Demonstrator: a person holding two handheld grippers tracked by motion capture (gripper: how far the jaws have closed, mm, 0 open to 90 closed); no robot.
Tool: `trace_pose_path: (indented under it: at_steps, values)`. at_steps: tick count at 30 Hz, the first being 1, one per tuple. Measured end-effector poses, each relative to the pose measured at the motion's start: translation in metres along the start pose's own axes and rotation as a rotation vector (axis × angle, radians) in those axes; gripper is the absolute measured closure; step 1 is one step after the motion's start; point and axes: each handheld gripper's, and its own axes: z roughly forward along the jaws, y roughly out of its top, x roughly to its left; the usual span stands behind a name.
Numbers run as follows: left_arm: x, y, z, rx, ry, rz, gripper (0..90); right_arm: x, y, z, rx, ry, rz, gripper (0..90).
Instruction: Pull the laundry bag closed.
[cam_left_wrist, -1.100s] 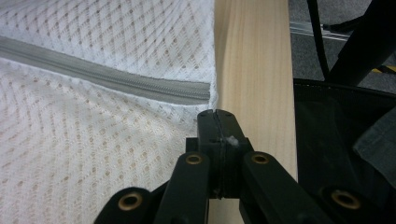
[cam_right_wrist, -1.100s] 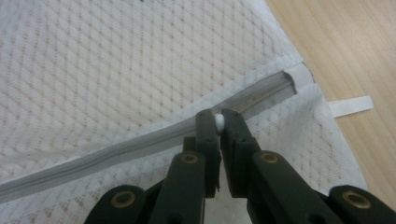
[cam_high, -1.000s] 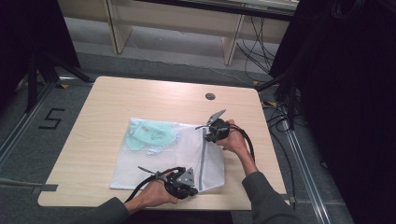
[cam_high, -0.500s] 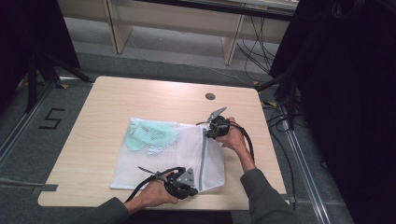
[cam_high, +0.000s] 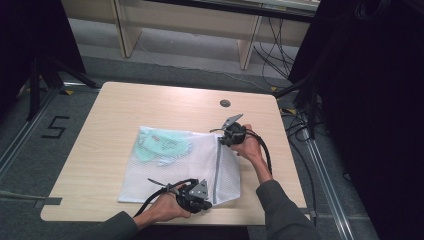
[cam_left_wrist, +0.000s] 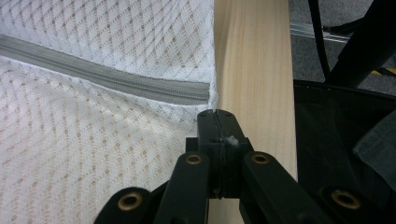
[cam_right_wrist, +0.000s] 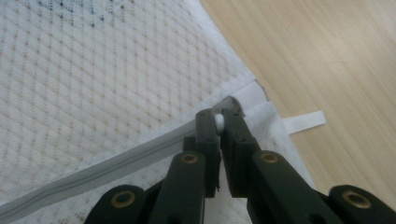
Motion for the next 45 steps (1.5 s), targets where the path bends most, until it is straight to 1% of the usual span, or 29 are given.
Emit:
trace_pose_path:
  at_steps: [3, 5, 6, 7, 10, 11, 12, 13, 14, 16, 20, 25, 27, 28, 29, 30, 32, 33, 34, 35, 37, 38, 39, 40, 41, 42, 43, 44, 45]
  values:
    - [0.0, 0.0, 0.0, 0.0, 0.002, 0.0, 89.9, -0.001, 0.0, 0.0, -0.004, -0.003, 0.001, 86.6]
    - [0.0, 0.0, 0.0, -0.001, 0.004, -0.002, 89.9, -0.003, 0.0, 0.0, -0.011, -0.005, -0.012, 86.6]
    - [0.0, 0.0, 0.0, -0.002, 0.005, -0.003, 89.9, -0.002, 0.0, 0.0, -0.01, -0.008, 0.005, 86.6]
    - [0.0, 0.0, 0.0, -0.002, 0.004, -0.004, 89.9, -0.002, -0.001, 0.001, -0.009, 0.0, 0.008, 86.6]
    - [0.0, 0.0, 0.0, -0.002, 0.005, -0.003, 89.9, -0.003, -0.001, 0.002, -0.013, -0.015, 0.021, 86.7]
    - [0.0, 0.0, 0.0, -0.002, 0.006, -0.003, 89.9, -0.005, -0.001, 0.002, -0.024, -0.019, 0.0, 86.6]
    - [0.0, 0.0, 0.0, -0.003, 0.005, -0.003, 89.9, -0.006, -0.001, 0.002, -0.028, -0.014, 0.003, 86.6]
    - [0.001, 0.0, 0.0, -0.001, 0.002, -0.003, 89.9, -0.006, -0.001, 0.002, -0.036, -0.021, 0.023, 86.6]
    - [0.001, 0.0, 0.0, 0.0, 0.003, -0.004, 89.9, -0.005, -0.001, 0.001, -0.03, -0.01, 0.046, 86.6]
    - [0.001, 0.0, 0.0, -0.001, 0.003, -0.004, 89.9, -0.005, 0.0, 0.001, -0.039, -0.026, 0.04, 86.7]
    - [0.001, 0.0, 0.001, -0.004, 0.001, -0.009, 89.9, -0.008, -0.001, 0.003, -0.041, -0.024, 0.014, 86.6]
    - [0.001, 0.0, 0.001, -0.007, 0.0, -0.014, 89.9, -0.008, -0.001, 0.002, -0.041, -0.027, 0.031, 86.6]
    - [0.001, 0.0, 0.001, -0.006, -0.001, -0.013, 89.8, -0.007, -0.002, 0.001, -0.029, -0.012, 0.052, 86.7]
    - [0.002, 0.0, 0.001, -0.005, -0.001, -0.013, 89.9, -0.007, -0.002, 0.001, -0.029, -0.016, 0.052, 86.6]
    - [0.002, 0.0, 0.001, -0.007, -0.001, -0.01, 89.8, -0.009, -0.002, 0.002, -0.041, -0.02, 0.031, 86.7]
    - [0.001, 0.0, 0.001, -0.01, 0.005, -0.016, 89.9, -0.008, -0.002, 0.003, -0.039, -0.018, 0.043, 86.6]
    - [0.001, 0.0, 0.001, -0.004, 0.005, -0.01, 89.9, -0.01, -0.003, 0.004, -0.036, -0.023, 0.035, 86.7]
    - [0.001, 0.0, 0.001, -0.005, 0.004, -0.01, 89.9, -0.01, -0.004, 0.004, -0.033, -0.013, 0.039, 86.7]
    - [0.001, 0.0, 0.001, -0.006, 0.004, -0.011, 89.9, -0.011, -0.004, 0.004, -0.034, -0.033, 0.038, 86.6]
    - [0.001, 0.0, 0.001, -0.005, 0.004, -0.006, 89.9, -0.011, -0.003, 0.003, -0.039, -0.033, 0.035, 86.7]
    - [0.001, 0.0, 0.002, -0.009, 0.004, -0.016, 89.9, -0.012, -0.003, 0.003, -0.042, -0.036, 0.037, 86.7]
    - [0.001, 0.001, 0.002, -0.008, 0.006, -0.015, 89.9, -0.012, -0.003, 0.003, -0.041, -0.036, 0.037, 86.7]
    - [0.002, 0.001, 0.001, -0.004, 0.005, 0.007, 89.9, -0.011, -0.003, 0.003, -0.039, -0.035, 0.037, 86.6]
    - [0.001, 0.001, 0.002, -0.005, 0.007, 0.007, 89.9, -0.011, -0.003, 0.003, -0.037, -0.026, 0.04, 86.6]
    - [0.0, 0.001, 0.002, -0.005, 0.007, -0.009, 89.9, -0.012, -0.003, 0.003, -0.043, -0.022, 0.025, 86.6]
    - [0.001, 0.002, 0.002, -0.007, 0.007, -0.008, 89.9, -0.012, -0.004, 0.003, -0.039, -0.026, 0.044, 86.5]
    - [0.002, 0.003, 0.002, -0.014, 0.001, 0.005, 89.9, -0.012, -0.004, 0.003, -0.043, -0.017, 0.046, 86.5]
    - [0.0, 0.003, 0.002, -0.01, 0.005, -0.007, 89.9, -0.012, -0.005, 0.003, -0.041, -0.016, 0.061, 86.4]
    - [0.001, 0.003, 0.002, -0.01, 0.012, 0.014, 89.9, -0.012, -0.005, 0.002, -0.041, -0.017, 0.055, 86.4]
